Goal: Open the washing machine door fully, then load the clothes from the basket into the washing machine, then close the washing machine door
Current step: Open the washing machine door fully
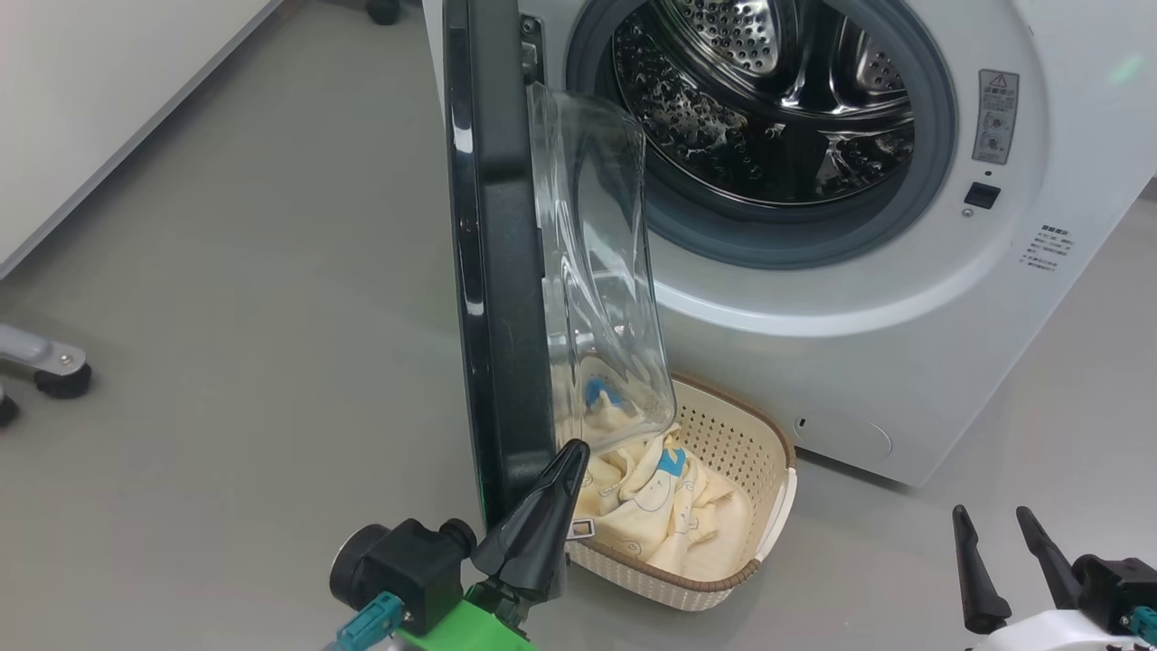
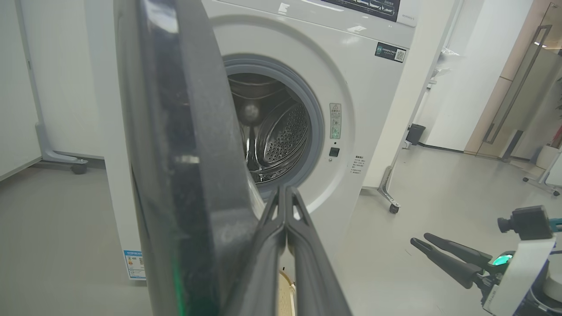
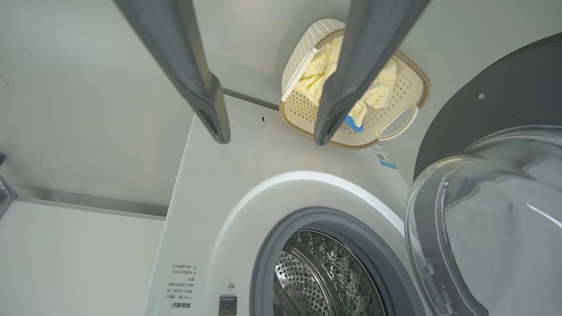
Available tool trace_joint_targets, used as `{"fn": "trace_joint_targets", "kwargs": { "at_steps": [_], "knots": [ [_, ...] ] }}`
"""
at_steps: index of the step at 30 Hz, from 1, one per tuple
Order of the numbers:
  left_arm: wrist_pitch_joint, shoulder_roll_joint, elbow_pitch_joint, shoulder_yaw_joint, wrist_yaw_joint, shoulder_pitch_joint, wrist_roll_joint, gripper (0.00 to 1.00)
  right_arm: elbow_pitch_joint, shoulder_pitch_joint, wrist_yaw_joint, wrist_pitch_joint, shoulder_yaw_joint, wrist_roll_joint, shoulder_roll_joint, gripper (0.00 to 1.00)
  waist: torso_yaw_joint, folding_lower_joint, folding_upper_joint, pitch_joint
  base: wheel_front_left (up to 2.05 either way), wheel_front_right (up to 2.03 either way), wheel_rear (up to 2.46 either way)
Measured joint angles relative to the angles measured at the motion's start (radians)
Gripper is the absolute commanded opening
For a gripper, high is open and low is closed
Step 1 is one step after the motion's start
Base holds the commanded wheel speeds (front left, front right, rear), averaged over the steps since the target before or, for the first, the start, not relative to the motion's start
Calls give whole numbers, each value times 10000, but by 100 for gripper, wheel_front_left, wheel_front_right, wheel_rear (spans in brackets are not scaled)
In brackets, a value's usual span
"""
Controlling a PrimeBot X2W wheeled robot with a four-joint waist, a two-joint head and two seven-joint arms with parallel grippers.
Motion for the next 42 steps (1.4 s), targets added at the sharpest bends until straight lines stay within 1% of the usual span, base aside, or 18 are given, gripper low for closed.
{"fn": "trace_joint_targets", "kwargs": {
  "at_steps": [9,20,24,28,38,42],
  "knots": [
    [75,17,-29,67,17,0,67,0,-12,1,0,0,-36,2,4,100,262,0,0,-1,0,0,0],
    [84,132,-127,353,176,2,144,0,-19,4,0,0,140,-2,-23,100,588,0,0,35,0,0,0],
    [84,161,-163,554,211,5,153,0,-15,3,0,0,217,-2,-19,100,641,0,0,23,0,0,0],
    [82,203,-219,836,353,6,153,0,-10,2,0,0,245,-2,-19,100,675,0,0,21,0,0,0],
    [23,222,-337,1264,403,19,159,0,-23,-79,0,0,357,-2,-111,100,795,0,0,257,0,0,0],
    [-33,226,-337,1499,535,23,159,0,-33,-100,0,0,412,-2,-165,100,830,0,0,347,0,0,0]
  ]
}}
